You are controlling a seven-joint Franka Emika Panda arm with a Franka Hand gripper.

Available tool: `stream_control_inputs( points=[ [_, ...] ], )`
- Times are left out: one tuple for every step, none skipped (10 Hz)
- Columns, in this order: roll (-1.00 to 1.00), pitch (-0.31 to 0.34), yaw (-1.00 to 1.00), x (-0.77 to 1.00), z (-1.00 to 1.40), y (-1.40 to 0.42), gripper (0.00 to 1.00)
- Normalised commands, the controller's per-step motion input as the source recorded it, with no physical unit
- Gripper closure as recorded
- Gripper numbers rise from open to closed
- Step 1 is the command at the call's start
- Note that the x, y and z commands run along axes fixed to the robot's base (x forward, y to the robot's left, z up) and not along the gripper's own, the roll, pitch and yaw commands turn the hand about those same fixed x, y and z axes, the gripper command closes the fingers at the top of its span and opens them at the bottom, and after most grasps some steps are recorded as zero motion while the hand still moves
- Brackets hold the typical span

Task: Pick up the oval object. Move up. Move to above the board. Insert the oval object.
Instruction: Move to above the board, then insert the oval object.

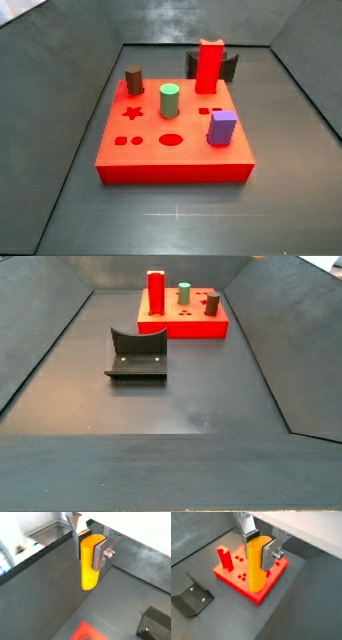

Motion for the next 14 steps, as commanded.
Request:
stream_control_inputs(
  points=[
    [0.03, 0.254, 0.39, 0.81, 0.18, -1.0, 1.0],
    [0.05, 0.158, 0.2, 0.79, 0.18, -1.0, 1.0],
    [0.03, 0.117, 0.12, 0.81, 0.18, -1.0, 1.0],
    [0.03, 0.126, 0.05, 0.83, 0.18, -1.0, 1.0],
    [0.02, 0.134, 0.04, 0.84, 0.18, -1.0, 1.0],
    [0.04, 0.156, 0.03, 0.83, 0.18, -0.94, 1.0],
    [0.05, 0.146, 0.02, 0.62, 0.13, -0.68, 1.0],
    [0.08, 0.143, 0.01, 0.4, 0.08, -0.41, 1.0],
    [0.06, 0.095, 0.01, 0.23, 0.06, -0.23, 1.0],
    [0.0, -0.01, 0.0, 0.0, 0.0, 0.0, 1.0],
    [0.0, -0.02, -0.06, 0.0, 0.0, 0.0, 1.0],
    [0.01, 0.0, -0.42, 0.02, 0.0, -0.05, 1.0],
    [0.03, -0.011, -0.56, 0.11, 0.0, -0.08, 1.0],
    [0.03, -0.006, -0.76, 0.23, -0.03, -0.08, 1.0]
  ],
)
